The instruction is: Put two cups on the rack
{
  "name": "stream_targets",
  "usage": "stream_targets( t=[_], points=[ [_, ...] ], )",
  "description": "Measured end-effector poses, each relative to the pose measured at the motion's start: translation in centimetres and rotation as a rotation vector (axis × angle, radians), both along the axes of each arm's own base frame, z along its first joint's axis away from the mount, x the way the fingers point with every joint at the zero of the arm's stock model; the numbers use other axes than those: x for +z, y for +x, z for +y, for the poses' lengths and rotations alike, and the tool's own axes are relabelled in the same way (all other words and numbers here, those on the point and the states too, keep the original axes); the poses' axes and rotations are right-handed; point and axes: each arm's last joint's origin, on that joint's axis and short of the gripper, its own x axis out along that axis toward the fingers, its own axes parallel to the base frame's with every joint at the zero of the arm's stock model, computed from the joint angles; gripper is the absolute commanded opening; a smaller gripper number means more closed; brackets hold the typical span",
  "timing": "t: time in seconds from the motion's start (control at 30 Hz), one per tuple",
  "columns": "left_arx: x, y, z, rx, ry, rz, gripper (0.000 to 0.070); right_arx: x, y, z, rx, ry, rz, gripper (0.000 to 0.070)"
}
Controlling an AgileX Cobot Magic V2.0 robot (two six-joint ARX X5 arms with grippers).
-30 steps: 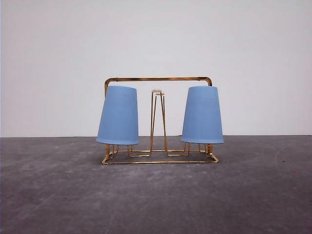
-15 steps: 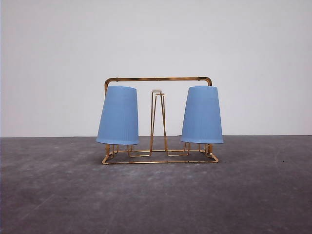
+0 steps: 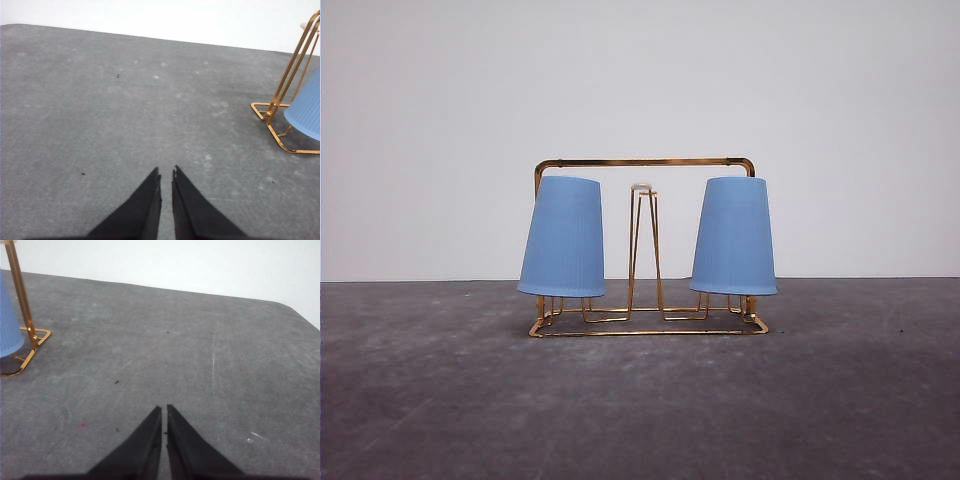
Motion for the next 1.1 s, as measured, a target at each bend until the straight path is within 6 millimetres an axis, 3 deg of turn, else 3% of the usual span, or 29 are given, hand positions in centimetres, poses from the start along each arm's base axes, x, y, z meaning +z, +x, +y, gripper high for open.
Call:
stream_targets(
  t=[1.1],
  points=[
    [0.0, 0.0, 0.0, 0.0, 0.0, 0.0, 0.0022, 0.0, 0.0, 0.0, 0.0, 0.0, 0.0, 0.0016]
  ],
)
